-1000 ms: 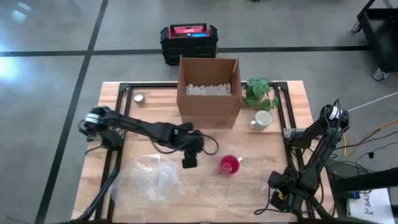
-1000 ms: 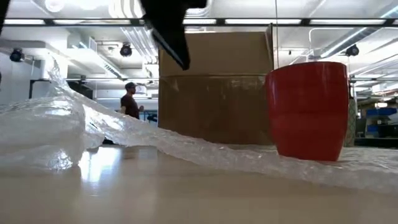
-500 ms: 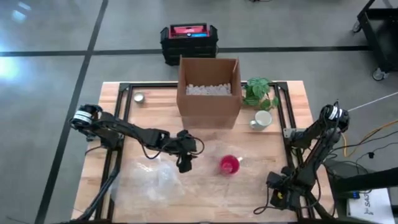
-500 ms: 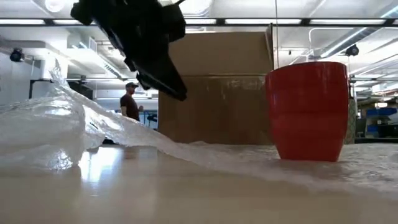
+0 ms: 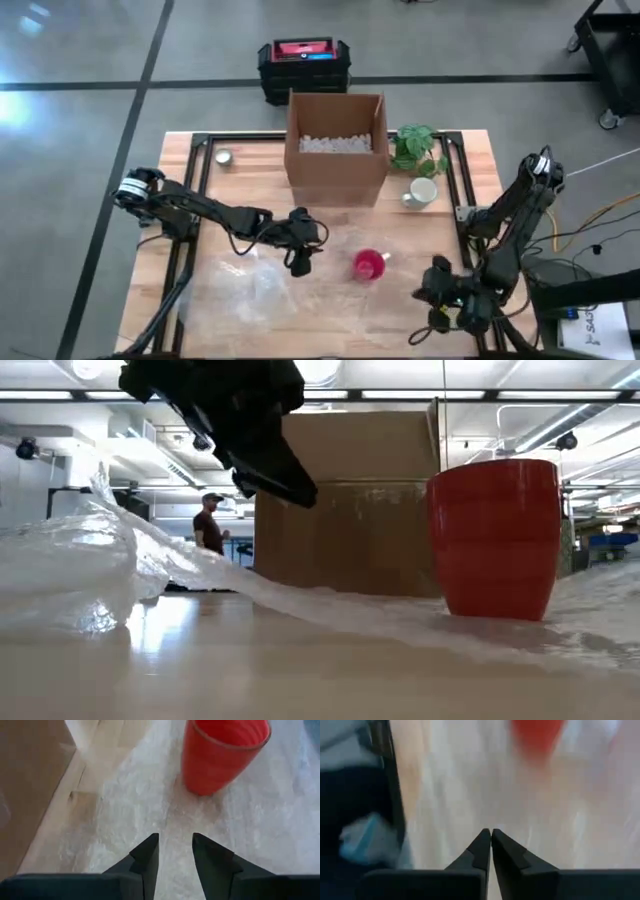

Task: Wrap mug
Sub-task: Wrap the orange mug with the right transparent bubble wrap

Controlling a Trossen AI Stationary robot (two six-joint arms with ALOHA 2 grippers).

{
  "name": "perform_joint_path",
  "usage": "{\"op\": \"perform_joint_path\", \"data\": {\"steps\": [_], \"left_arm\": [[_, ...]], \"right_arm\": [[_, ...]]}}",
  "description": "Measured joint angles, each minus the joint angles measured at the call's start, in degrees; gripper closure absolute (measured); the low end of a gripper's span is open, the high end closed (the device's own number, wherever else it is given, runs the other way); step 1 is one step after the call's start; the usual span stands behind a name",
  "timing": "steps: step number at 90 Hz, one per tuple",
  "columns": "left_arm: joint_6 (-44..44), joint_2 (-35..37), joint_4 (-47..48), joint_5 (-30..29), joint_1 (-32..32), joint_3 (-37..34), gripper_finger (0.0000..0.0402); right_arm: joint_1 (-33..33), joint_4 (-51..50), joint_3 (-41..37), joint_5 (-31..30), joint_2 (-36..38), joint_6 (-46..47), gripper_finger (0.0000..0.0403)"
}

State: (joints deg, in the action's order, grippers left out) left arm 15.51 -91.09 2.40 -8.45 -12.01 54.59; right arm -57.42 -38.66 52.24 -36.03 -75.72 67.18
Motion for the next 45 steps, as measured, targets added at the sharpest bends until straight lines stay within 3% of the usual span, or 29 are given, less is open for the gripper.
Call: {"op": "perform_joint_path", "data": {"steps": [9, 16, 27, 36, 45], "left_arm": [[0.0, 0.0, -1.63, -0.01, 0.0, 0.0, 0.0292], [-0.02, 0.0, -2.47, -0.02, 0.01, 0.0, 0.0294], [0.0, 0.0, -2.33, -0.02, 0.04, 0.0, 0.0302], [0.0, 0.0, -2.17, -0.02, 0.04, 0.0, 0.0309], [0.0, -0.31, -2.37, -0.01, 0.04, 0.0, 0.0317]], "right_arm": [[5.27, 0.25, 2.05, -4.7, -0.22, -11.0, 0.0403], [9.64, 0.15, 3.74, -3.17, -1.15, -16.12, 0.0402], [12.98, -2.73, 5.83, 11.58, -1.15, -16.09, 0.0402], [12.27, -7.12, 5.52, 22.69, -1.14, -5.87, 0.0396], [9.03, -7.34, 3.16, 29.71, -1.97, 3.69, 0.037]]}}
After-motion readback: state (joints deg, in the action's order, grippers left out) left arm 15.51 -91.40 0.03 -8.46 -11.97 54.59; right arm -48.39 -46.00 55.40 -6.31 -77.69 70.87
